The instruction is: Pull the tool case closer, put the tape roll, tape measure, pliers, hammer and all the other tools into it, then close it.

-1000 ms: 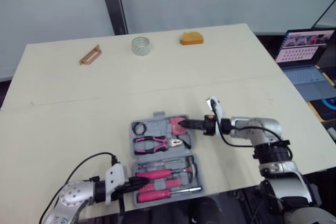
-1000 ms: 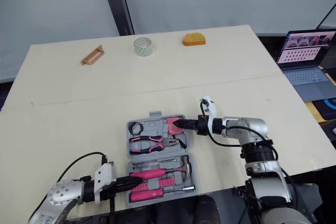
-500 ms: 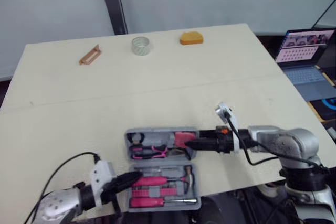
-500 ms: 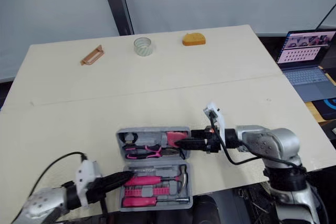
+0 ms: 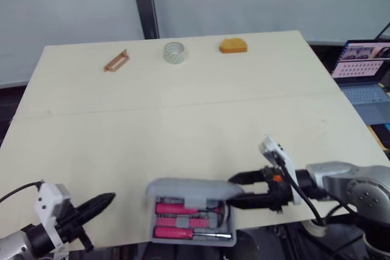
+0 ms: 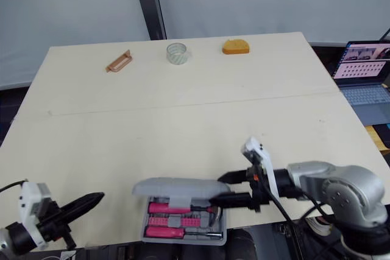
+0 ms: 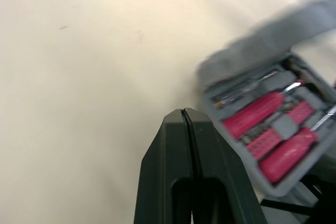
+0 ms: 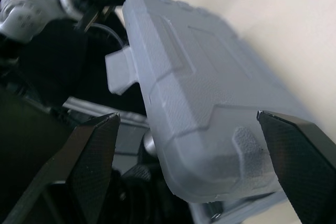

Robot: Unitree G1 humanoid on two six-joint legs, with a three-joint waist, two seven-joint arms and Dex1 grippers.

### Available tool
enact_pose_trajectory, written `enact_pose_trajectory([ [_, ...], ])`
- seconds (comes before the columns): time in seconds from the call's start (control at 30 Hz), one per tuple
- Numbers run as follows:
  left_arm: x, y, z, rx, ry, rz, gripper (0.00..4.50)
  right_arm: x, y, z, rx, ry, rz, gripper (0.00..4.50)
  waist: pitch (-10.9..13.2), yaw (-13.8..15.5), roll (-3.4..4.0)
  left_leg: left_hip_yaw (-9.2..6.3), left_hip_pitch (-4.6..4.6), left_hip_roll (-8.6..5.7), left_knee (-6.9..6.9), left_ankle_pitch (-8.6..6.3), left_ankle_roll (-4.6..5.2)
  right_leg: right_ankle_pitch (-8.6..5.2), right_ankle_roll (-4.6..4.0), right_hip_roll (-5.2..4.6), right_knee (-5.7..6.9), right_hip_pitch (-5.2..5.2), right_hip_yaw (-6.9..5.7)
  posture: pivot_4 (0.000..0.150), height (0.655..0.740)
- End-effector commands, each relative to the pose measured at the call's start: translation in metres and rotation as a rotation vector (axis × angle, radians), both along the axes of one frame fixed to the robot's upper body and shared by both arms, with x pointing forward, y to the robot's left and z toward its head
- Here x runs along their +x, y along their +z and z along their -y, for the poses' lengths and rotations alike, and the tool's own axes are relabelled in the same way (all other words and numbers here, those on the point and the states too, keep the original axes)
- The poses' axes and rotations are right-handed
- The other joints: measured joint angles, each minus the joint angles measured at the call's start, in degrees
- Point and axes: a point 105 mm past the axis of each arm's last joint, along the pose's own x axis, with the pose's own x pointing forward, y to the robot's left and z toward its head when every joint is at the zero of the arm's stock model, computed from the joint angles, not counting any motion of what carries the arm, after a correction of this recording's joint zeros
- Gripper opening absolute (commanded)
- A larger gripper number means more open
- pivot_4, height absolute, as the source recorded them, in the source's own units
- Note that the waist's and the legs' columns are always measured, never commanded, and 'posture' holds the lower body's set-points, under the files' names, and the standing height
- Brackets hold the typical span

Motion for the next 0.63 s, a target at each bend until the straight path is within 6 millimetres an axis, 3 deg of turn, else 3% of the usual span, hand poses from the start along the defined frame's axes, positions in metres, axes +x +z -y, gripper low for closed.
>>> enact_pose_trajectory([
  [0.03,0.002,0.006,0.0,0.016,-0.042,0.025,0.0,-0.008,0.001,0.004,-0.042,0.001,0.046,4.43,-0.02,-0.05,-0.04,0.0,0.0,0.0,0.05,-0.03,0.03,0.01,0.0,0.0,-0.01,0.02,0.01,0.15,0.74],
  [0.37,0.011,0.0,-0.007,0.18,-0.077,0.042,0.0,0.013,0.005,0.062,-0.197,-0.222,0.329,4.43,-0.09,-0.05,-0.21,0.01,0.02,0.0,0.15,-0.09,0.04,0.04,0.03,0.01,-0.06,0.09,0.01,0.15,0.74],
  [0.63,0.025,-0.004,-0.008,0.228,-0.072,0.079,0.0,0.025,-0.002,0.082,-0.234,-0.336,0.472,4.43,-0.11,-0.2,-0.26,0.01,0.1,0.01,0.17,-0.1,0.05,0.06,0.08,0.0,-0.09,0.22,-0.01,0.15,0.74],
])
